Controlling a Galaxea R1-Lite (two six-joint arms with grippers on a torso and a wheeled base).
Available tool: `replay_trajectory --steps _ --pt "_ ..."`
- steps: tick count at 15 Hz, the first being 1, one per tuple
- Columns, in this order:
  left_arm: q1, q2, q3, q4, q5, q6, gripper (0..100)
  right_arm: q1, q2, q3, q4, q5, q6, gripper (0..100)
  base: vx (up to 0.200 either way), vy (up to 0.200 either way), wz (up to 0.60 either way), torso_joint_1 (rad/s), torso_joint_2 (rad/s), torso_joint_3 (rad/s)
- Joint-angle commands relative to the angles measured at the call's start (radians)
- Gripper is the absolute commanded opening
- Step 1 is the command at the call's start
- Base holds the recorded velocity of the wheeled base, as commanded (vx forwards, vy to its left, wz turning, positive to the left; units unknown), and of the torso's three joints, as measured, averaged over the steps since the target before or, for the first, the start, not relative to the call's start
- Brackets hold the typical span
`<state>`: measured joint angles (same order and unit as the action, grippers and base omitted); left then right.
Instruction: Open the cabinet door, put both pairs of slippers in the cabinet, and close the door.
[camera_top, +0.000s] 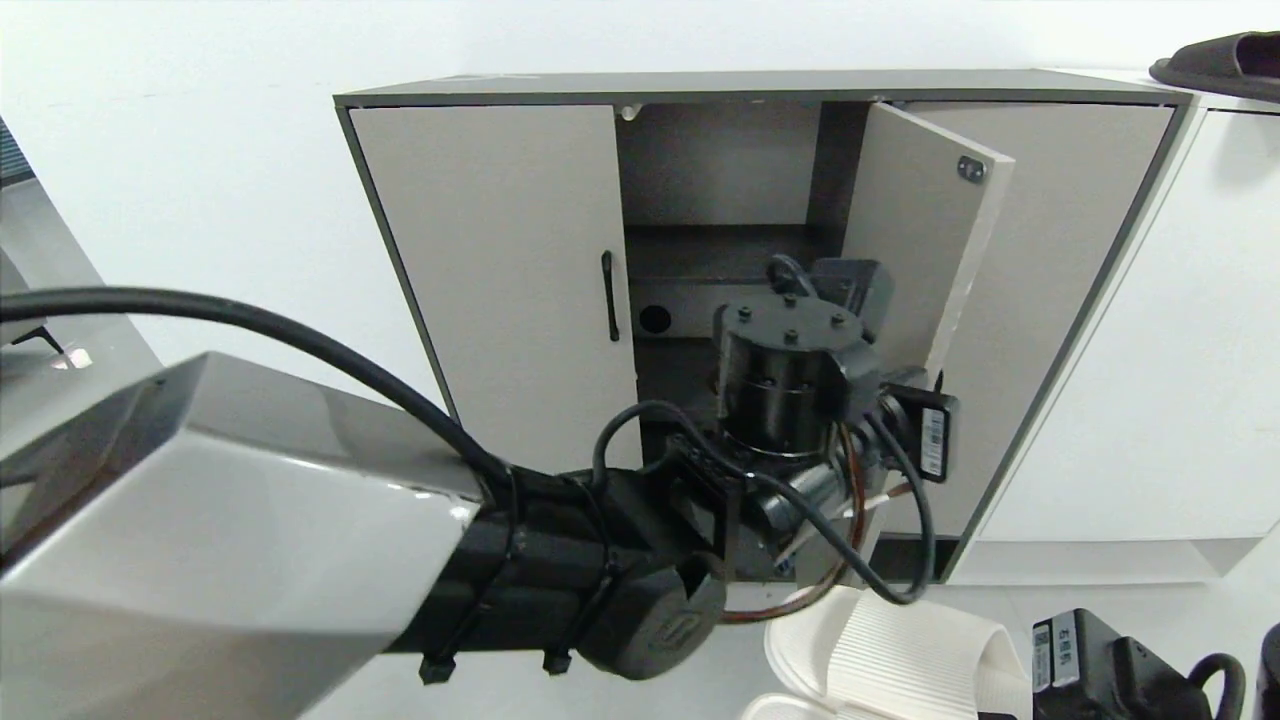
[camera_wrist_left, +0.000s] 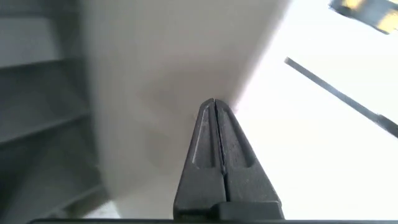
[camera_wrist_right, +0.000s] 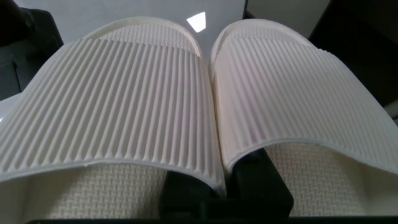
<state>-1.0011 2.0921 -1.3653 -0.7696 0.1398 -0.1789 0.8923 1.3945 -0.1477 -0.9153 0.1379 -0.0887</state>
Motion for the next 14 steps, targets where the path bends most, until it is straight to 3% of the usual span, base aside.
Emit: replay_trajectory --steps 1,3,5,8,9,10,11,13,14 --pt "-0.068 0.003 0.000 -0.002 0.004 0.001 0 0.000 0.006 0.002 0.000 0.000 0.000 0 0.000 0.000 0.00 0.000 0.00 0.000" --pt "-0.073 -0.015 0.000 -0.004 0.004 0.004 0 -0.004 0.008 0.002 0.000 0.002 0.000 0 0.000 0.000 0.00 0.000 0.00 0.000" --pt "-0.021 -0.038 0.017 -0.004 0.026 0.004 0 -0.007 0.009 0.002 0.000 0.002 0.000 0 0.000 0.000 0.00 0.000 0.00 0.000" --pt "0.145 -0.093 0.063 0.000 0.040 0.016 0 -0.007 0.009 0.002 0.000 0.002 0.000 0 0.000 0.000 0.00 0.000 0.00 0.000" --pt "0.225 -0.116 0.089 -0.007 0.086 0.064 0 -0.007 0.009 0.002 0.000 0.002 0.000 0 0.000 0.000 0.00 0.000 0.00 0.000" --pt "0.294 -0.165 0.158 -0.028 0.156 0.131 0 -0.007 0.009 -0.001 0.000 0.000 0.000 0 0.000 0.000 0.00 0.000 0.00 0.000" --pt "0.338 -0.244 0.258 -0.076 0.184 0.162 0 -0.007 0.009 -0.007 0.000 -0.001 0.003 0 0.000 0.000 0.00 0.000 0.00 0.000" --pt "0.377 -0.506 0.528 -0.076 0.190 0.170 0 -0.030 0.032 -0.029 -0.002 -0.069 0.004 0 0.000 0.000 0.00 0.000 0.00 0.000" --pt "0.381 -0.583 0.594 -0.059 0.207 0.170 0 -0.033 0.032 -0.033 -0.002 -0.100 0.009 0 0.000 0.000 0.00 0.000 0.00 0.000"
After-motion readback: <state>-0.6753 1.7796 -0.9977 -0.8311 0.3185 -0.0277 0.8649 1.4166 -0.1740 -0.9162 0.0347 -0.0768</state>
